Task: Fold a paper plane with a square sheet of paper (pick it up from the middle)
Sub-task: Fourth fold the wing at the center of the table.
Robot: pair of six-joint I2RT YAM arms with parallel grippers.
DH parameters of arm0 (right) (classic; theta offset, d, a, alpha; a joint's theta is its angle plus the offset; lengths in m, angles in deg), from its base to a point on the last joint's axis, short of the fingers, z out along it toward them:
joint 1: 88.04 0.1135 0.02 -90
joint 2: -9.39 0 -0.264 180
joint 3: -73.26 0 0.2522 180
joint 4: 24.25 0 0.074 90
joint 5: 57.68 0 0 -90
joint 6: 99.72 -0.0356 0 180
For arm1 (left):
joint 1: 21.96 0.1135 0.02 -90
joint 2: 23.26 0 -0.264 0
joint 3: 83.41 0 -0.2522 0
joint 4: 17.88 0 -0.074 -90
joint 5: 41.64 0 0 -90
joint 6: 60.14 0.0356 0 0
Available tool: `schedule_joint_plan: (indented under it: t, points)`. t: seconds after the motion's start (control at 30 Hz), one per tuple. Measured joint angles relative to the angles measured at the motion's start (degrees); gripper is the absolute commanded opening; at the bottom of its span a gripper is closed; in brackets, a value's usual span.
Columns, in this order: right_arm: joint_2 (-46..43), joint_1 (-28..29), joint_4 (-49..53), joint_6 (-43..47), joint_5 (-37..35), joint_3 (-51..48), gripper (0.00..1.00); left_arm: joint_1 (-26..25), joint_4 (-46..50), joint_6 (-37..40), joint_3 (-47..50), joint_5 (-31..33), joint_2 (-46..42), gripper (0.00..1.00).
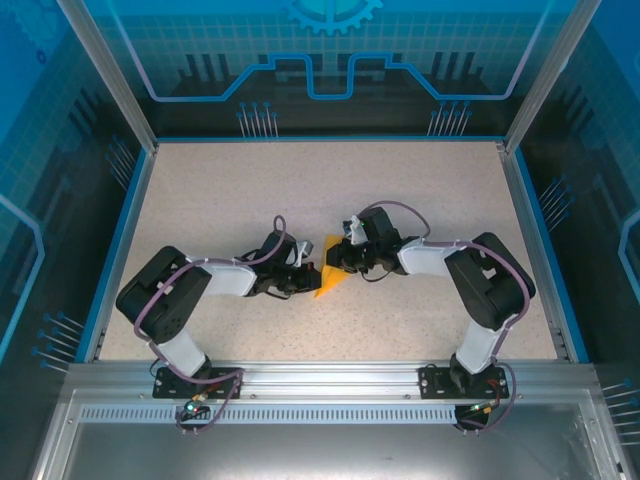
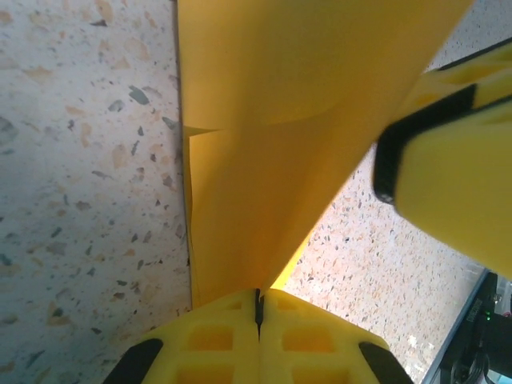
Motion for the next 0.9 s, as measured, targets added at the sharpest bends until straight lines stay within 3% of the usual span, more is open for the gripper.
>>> schedule_joint_plan:
  t: [0.37,0.9]
  points:
    - [3.19,-0.74,-0.26,0.00,0.15,2.08,0.17,0.61,0.55,0.15,0.00,-0.50,0.44,0.24]
    - [3.65,-1.16,-0.28,0.00,0.37,2.12,0.17,-1.01,5.55,5.38,-1.68,1.73,-0.59,0.29]
